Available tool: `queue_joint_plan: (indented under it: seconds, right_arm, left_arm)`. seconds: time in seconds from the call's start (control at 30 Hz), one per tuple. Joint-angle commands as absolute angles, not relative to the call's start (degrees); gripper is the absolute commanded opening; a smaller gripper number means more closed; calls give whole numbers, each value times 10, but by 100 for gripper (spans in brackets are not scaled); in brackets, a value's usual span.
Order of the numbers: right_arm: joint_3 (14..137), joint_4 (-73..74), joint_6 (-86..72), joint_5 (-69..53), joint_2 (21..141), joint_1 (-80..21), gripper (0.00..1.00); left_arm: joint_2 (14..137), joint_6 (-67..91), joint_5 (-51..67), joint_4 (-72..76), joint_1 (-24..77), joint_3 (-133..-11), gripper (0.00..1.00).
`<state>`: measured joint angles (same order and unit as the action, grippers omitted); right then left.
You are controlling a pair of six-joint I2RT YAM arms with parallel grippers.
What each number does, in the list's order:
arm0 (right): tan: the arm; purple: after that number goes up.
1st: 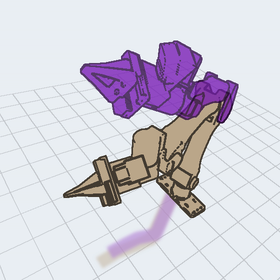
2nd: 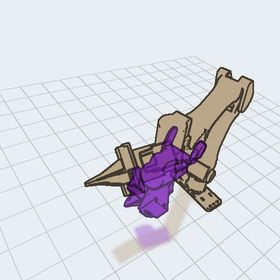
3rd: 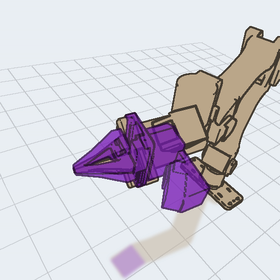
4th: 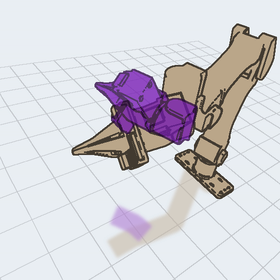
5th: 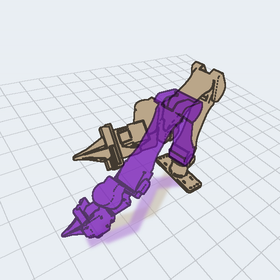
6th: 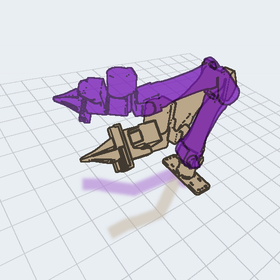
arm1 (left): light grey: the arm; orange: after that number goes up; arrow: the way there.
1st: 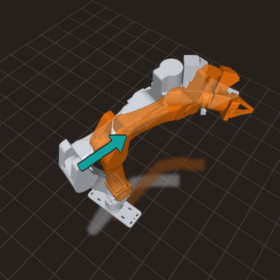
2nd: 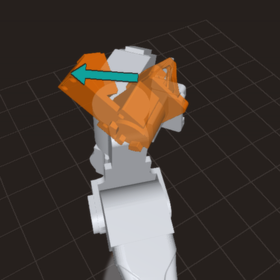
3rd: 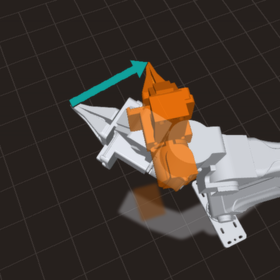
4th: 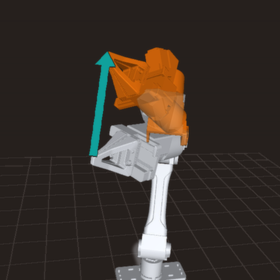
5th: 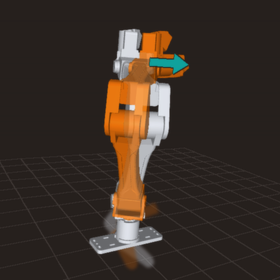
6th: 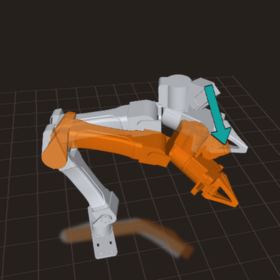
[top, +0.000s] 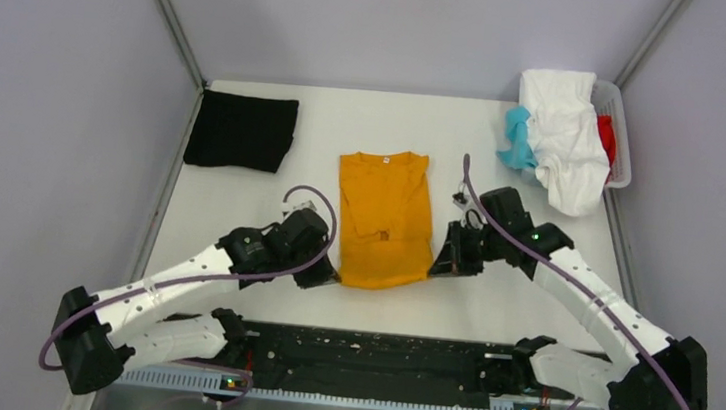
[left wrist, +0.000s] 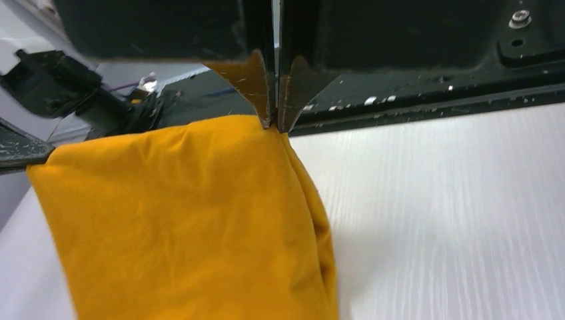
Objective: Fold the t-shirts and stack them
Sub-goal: Fold the long partially folded tshirt into a neat square
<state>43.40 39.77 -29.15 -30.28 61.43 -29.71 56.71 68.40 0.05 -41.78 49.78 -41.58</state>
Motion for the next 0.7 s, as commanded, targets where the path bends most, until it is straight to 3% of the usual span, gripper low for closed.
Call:
queue_joint_plan:
  seconds: [0.0,0.3,0.67]
  right_arm:
    - [536,393,-256,-289,649,-265,0]
    - [662,317,-224,-195,736,-216,0]
    - [756,193,-239,-208,889,-168,0]
  left_arm:
    - [570,615,-81,-380,463,-490,0]
    - [688,485,-81,-269,341,-614,0]
    - [886,428,-63,-264,253,-774,0]
